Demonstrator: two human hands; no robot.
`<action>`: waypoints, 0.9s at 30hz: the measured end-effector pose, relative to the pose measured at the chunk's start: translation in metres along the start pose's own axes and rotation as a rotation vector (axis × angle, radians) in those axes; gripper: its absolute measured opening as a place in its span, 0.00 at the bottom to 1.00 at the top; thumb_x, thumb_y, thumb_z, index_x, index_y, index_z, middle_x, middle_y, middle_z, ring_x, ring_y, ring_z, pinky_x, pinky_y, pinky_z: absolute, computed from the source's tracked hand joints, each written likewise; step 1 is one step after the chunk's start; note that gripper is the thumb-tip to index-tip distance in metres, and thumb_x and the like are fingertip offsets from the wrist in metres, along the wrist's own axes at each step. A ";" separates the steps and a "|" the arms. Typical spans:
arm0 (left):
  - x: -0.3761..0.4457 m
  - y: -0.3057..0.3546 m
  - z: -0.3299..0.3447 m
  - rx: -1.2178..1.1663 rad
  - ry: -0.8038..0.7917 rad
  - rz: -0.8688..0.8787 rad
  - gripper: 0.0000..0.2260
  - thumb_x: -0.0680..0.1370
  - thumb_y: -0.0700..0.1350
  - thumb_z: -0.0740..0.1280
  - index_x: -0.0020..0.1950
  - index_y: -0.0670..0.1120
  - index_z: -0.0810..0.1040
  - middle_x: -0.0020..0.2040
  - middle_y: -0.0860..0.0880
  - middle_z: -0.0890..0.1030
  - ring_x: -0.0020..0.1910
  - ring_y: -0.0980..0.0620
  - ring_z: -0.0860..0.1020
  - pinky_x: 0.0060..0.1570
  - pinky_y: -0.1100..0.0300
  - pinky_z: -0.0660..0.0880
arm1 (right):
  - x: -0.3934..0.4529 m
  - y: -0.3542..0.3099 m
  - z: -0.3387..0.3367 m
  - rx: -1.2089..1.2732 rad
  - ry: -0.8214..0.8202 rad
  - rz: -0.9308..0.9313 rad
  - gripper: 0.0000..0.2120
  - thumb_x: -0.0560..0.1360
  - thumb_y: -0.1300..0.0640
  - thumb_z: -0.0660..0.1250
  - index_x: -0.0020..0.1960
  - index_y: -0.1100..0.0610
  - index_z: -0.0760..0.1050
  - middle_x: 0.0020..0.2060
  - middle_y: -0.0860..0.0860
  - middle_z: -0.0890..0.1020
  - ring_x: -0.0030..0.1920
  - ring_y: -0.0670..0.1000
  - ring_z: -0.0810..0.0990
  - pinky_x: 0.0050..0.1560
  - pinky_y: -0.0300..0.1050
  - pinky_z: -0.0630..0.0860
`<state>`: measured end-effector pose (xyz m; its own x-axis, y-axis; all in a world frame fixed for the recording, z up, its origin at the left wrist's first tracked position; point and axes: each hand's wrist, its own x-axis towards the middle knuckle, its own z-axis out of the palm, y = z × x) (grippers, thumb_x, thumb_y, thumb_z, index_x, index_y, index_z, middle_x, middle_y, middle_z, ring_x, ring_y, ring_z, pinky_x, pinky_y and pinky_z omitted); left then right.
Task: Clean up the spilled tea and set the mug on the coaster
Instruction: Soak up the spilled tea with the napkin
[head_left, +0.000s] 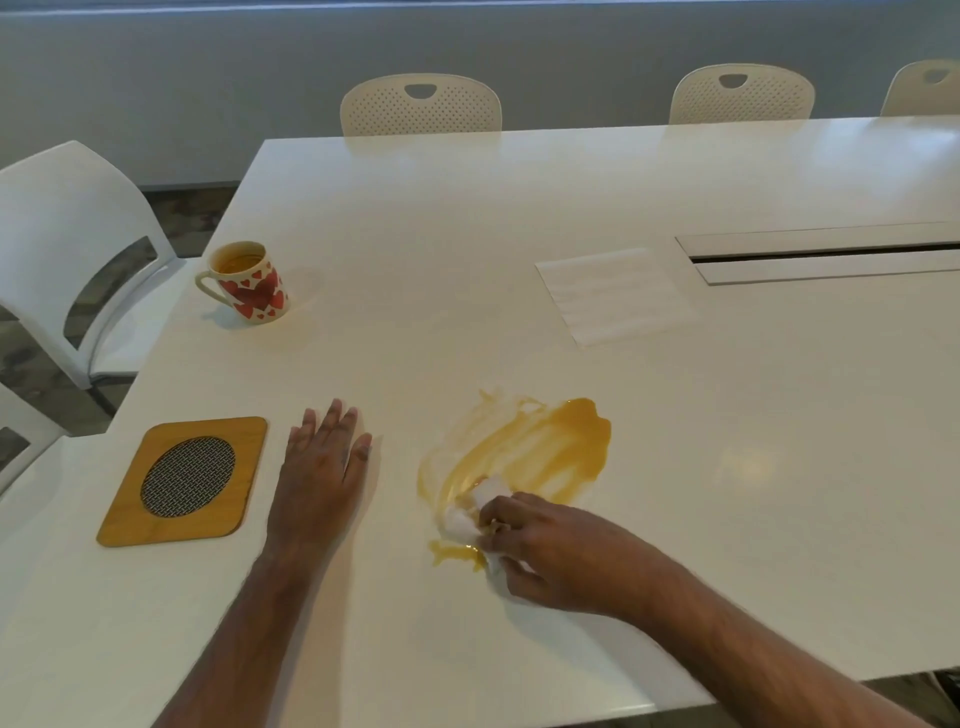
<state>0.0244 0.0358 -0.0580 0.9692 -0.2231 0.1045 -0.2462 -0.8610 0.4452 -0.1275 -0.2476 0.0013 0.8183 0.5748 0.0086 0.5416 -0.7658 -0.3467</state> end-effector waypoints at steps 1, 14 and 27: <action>0.000 0.000 0.000 -0.001 0.005 0.001 0.27 0.85 0.59 0.50 0.82 0.49 0.66 0.83 0.50 0.62 0.84 0.47 0.53 0.82 0.47 0.49 | -0.004 0.003 -0.001 -0.001 0.006 0.007 0.16 0.82 0.52 0.56 0.59 0.51 0.82 0.62 0.46 0.75 0.60 0.47 0.76 0.61 0.41 0.74; 0.000 0.002 0.000 -0.011 0.007 -0.005 0.28 0.85 0.60 0.50 0.82 0.50 0.66 0.83 0.51 0.61 0.84 0.48 0.53 0.82 0.49 0.48 | -0.064 0.104 -0.047 0.008 0.190 0.437 0.20 0.78 0.64 0.71 0.68 0.52 0.76 0.56 0.44 0.76 0.58 0.51 0.78 0.58 0.47 0.78; 0.000 0.001 -0.001 -0.023 0.009 -0.003 0.28 0.85 0.60 0.50 0.81 0.50 0.67 0.83 0.51 0.62 0.84 0.49 0.53 0.83 0.49 0.49 | 0.011 0.005 -0.001 0.111 0.023 -0.095 0.15 0.77 0.67 0.66 0.60 0.54 0.81 0.52 0.49 0.76 0.53 0.52 0.74 0.54 0.47 0.74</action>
<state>0.0243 0.0359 -0.0564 0.9699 -0.2165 0.1113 -0.2434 -0.8507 0.4659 -0.1150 -0.2455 0.0009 0.7691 0.6356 0.0673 0.5933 -0.6708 -0.4449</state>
